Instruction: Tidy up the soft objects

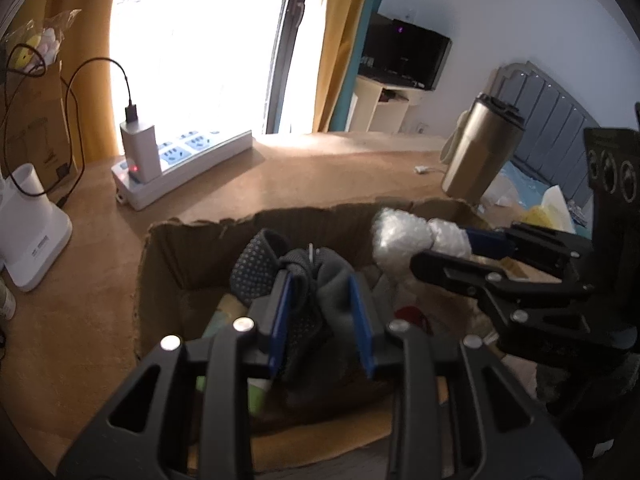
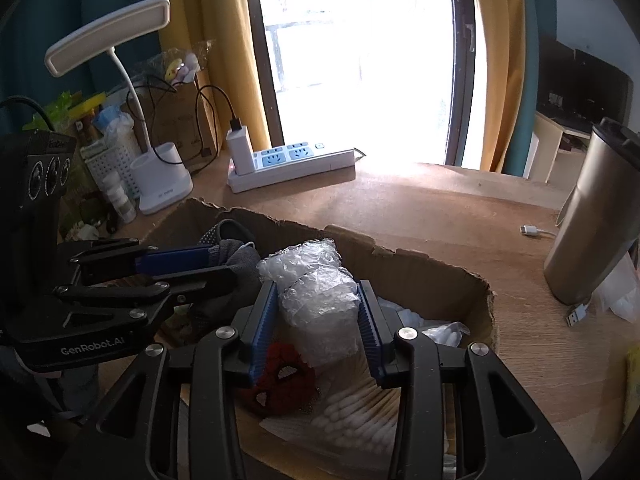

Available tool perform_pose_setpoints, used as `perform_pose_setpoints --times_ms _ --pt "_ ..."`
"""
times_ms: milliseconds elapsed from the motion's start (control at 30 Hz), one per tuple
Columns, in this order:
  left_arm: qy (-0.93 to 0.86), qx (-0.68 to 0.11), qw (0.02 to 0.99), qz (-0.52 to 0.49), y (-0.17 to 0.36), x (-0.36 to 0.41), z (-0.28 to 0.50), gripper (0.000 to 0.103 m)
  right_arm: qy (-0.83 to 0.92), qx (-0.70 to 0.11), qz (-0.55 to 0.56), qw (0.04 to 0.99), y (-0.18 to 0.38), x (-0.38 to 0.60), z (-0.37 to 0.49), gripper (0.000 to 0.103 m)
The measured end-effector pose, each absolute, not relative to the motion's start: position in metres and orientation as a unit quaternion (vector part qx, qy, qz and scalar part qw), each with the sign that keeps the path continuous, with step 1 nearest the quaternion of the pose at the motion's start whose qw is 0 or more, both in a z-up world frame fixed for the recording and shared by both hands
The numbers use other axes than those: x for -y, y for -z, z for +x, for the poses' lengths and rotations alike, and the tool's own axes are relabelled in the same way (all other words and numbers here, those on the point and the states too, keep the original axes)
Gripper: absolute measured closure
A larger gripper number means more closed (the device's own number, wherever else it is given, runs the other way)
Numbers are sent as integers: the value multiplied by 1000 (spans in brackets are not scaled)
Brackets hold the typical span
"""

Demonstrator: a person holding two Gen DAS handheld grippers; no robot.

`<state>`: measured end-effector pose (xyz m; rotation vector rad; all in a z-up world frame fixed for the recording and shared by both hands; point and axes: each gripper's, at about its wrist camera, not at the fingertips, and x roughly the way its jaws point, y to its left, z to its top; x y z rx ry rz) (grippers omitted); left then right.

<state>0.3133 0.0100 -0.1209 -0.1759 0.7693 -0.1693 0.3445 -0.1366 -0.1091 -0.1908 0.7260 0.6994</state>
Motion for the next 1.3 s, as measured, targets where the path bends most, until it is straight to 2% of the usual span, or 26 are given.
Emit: perform_pose_setpoints --times_ms 200,233,333,1300 --pt "68 -382 918 -86 124 -9 314 65 -329 -352 -99 871 111 134 344 60" --pt "67 -382 918 -85 123 -9 313 64 -329 -352 -99 871 111 133 344 57" --pt "63 -375 921 -82 121 -9 311 51 -326 -352 -100 872 110 133 342 47" --pt "48 -313 945 -78 64 -7 234 50 -297 -297 -97 902 61 158 270 44"
